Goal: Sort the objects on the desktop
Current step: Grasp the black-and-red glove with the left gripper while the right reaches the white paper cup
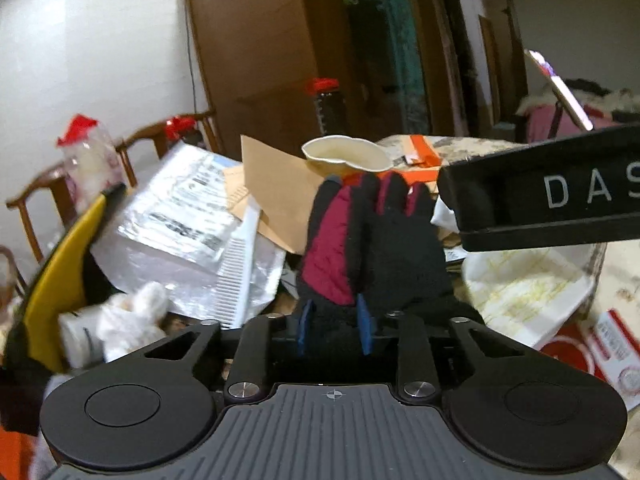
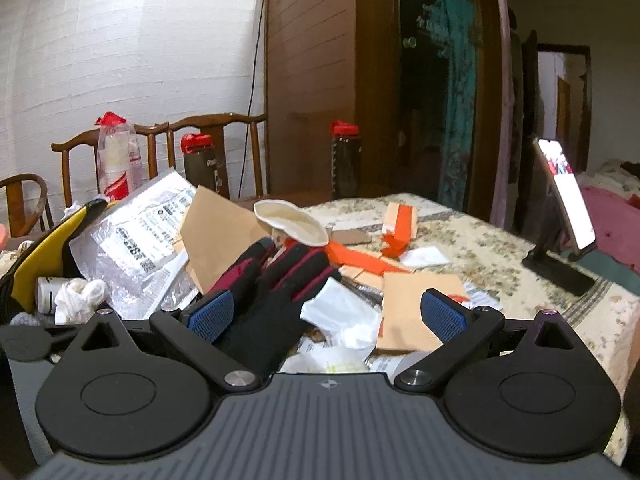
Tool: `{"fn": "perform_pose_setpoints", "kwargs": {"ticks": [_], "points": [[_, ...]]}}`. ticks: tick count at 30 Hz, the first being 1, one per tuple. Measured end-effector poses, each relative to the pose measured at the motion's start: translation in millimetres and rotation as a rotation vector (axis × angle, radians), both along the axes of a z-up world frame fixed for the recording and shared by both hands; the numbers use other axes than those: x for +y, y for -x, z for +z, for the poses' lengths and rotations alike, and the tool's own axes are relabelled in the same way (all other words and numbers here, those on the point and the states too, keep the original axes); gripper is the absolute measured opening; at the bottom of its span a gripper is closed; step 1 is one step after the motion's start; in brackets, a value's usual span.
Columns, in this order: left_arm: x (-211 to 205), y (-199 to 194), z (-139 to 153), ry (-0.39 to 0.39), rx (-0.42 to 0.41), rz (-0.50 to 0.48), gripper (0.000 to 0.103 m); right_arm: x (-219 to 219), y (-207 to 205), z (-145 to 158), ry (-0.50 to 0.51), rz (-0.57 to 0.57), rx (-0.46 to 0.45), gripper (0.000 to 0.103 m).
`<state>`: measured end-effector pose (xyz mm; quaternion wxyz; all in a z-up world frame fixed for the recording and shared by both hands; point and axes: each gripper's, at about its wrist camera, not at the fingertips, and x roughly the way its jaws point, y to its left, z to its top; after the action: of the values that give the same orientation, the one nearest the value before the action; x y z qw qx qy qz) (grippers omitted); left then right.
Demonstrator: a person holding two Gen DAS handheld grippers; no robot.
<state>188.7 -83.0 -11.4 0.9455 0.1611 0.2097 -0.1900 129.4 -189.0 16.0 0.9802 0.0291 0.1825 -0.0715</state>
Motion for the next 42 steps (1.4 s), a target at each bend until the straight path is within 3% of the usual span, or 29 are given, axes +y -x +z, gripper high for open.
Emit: {"fn": "perform_pose_setpoints", "kwargs": {"ticks": [1,3,6,14,15,16,17,18,20,21,24,27,29,31,32,33,35,37,39,42], "points": [[2.7,2.6,-0.1,-0.006,-0.009,-0.001,0.016,-1.8,0.2,-2.1,-0.009,0.005,0.004,0.100],[9.7,7.7,0.7,-0.014,-0.028,0.022,0.000,-5.9,0.9,-6.3,-0.035,0.005,0.013,0.100],[23.8,17.3,3.2,-0.018,-0.049,0.037,0.000,-7.8,1.3,-14.4,-0.057,0.018,0.044,0.100],[50.4,35.5,9.4,0.005,-0.078,0.079,0.000,6.1,23.5,-41.5,0.024,0.061,0.090,0.100],[48.8,36.6,10.1,0.007,-0.078,0.067,0.017,6.2,25.1,-43.3,0.029,0.060,0.095,0.100],[46.9,37.7,12.6,0.015,-0.074,0.041,0.024,5.9,26.5,-43.5,0.033,0.057,0.098,0.100],[44.6,37.5,15.0,0.022,-0.074,0.031,0.047,5.2,27.8,-42.5,0.035,0.053,0.096,0.100],[41.5,36.7,17.5,0.028,-0.079,0.029,0.082,4.1,28.8,-40.5,0.035,0.051,0.092,0.100],[34.5,34.6,22.3,0.043,-0.144,0.056,0.094,2.3,30.1,-35.8,0.044,0.054,0.085,0.100],[30.6,31.1,23.6,0.041,-0.152,0.049,0.095,1.3,30.9,-33.9,0.056,0.047,0.083,0.100],[20.0,11.6,25.6,0.053,-0.072,0.012,0.096,-3.5,31.0,-32.8,0.083,0.046,0.091,0.100],[10.0,-0.8,13.7,0.018,-0.027,0.016,0.098,-5.6,27.2,-38.6,0.107,0.056,0.118,0.100],[3.1,-5.5,-0.9,-0.035,-0.007,0.025,0.096,-5.2,25.1,-45.1,0.126,0.069,0.132,0.100],[4.1,-7.8,-1.9,-0.029,0.004,0.023,0.089,-4.1,22.9,-50.8,0.148,0.081,0.140,0.099],[6.3,-8.0,0.4,-0.009,0.003,0.016,0.075,-3.1,21.6,-52.8,0.159,0.086,0.141,0.099],[7.5,-9.2,0.6,-0.003,0.011,0.007,0.053,-2.2,20.3,-54.2,0.166,0.088,0.142,0.099],[8.0,-12.8,-1.0,0.007,0.052,-0.012,0.034,-0.7,17.6,-56.1,0.170,0.100,0.143,0.099],[5.4,-10.2,-1.7,-0.001,0.032,-0.012,0.030,-0.5,15.8,-57.4,0.168,0.117,0.148,0.099],[3.8,-5.6,-1.8,-0.020,0.008,-0.012,0.015,-2.0,12.2,-58.4,0.153,0.135,0.167,0.093],[5.4,0.2,-1.5,-0.035,-0.006,-0.012,0.010,-3.0,8.3,-57.8,0.139,0.149,0.181,0.087]]}}
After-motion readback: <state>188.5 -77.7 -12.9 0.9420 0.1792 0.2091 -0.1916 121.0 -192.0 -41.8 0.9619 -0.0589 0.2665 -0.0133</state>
